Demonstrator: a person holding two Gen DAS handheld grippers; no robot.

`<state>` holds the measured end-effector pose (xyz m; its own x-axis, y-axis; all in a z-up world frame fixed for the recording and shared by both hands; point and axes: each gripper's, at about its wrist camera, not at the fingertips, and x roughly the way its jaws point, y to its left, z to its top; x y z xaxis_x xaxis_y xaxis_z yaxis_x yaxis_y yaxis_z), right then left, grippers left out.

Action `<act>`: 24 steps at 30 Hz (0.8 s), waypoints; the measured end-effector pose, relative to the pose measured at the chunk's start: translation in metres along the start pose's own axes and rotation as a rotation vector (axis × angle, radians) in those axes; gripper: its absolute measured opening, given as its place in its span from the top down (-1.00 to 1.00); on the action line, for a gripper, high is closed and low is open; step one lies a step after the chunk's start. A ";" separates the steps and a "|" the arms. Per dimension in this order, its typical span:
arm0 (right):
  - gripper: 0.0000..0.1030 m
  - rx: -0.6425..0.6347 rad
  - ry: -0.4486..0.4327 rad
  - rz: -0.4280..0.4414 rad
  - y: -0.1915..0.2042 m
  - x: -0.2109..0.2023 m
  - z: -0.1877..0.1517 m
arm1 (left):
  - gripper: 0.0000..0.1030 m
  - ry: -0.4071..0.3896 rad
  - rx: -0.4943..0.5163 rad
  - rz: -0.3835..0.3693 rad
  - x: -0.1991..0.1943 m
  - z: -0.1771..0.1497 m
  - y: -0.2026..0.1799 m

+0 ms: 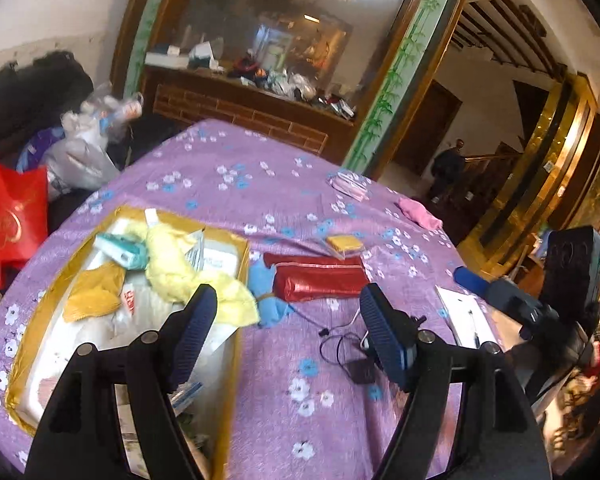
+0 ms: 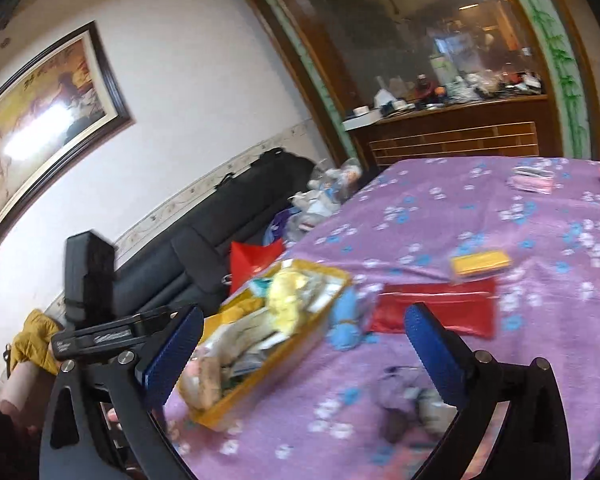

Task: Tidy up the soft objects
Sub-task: 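Move both open tools back toward the red bag and blue plush toy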

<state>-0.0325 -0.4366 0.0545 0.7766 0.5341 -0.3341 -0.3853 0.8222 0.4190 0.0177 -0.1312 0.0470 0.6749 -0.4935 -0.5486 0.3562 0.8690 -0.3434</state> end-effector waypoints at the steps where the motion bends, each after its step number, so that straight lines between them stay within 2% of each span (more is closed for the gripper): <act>1: -0.99 0.007 -0.005 -0.041 -0.008 -0.005 -0.002 | -0.43 -0.025 0.002 0.010 0.002 -0.001 -0.006; 2: -0.99 0.035 -0.010 -0.080 -0.022 -0.007 -0.003 | -0.43 -0.037 -0.007 0.017 0.004 -0.003 -0.010; 4: -0.99 0.097 -0.013 -0.111 -0.044 -0.009 -0.008 | -0.43 -0.009 -0.035 0.002 0.013 -0.007 -0.017; 8: -0.83 0.276 0.022 -0.097 -0.085 0.003 -0.014 | -0.43 0.134 0.069 0.010 0.049 -0.010 -0.037; 11: -0.83 0.358 0.052 -0.145 -0.105 0.006 -0.021 | -0.43 0.250 0.095 -0.020 0.080 -0.013 -0.050; 14: -0.82 0.434 0.069 -0.077 -0.112 0.006 -0.022 | -0.42 0.340 0.131 -0.035 0.108 -0.011 -0.055; 17: -0.83 0.428 0.089 -0.083 -0.111 0.002 -0.021 | -0.42 0.363 0.140 0.001 0.122 -0.001 -0.053; 20: -0.82 0.418 0.107 -0.085 -0.112 0.012 -0.014 | -0.42 0.366 0.105 0.056 0.127 0.003 -0.042; 22: -0.80 0.419 0.155 -0.050 -0.116 0.039 -0.007 | -0.42 0.376 0.072 0.048 0.129 0.000 -0.034; 24: -0.68 0.403 0.221 -0.066 -0.126 0.064 0.003 | -0.42 0.381 0.055 0.047 0.127 -0.003 -0.029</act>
<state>0.0672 -0.5067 -0.0170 0.6513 0.5479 -0.5250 -0.0799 0.7375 0.6706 0.0913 -0.2188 -0.0151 0.4066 -0.4221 -0.8102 0.3714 0.8867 -0.2756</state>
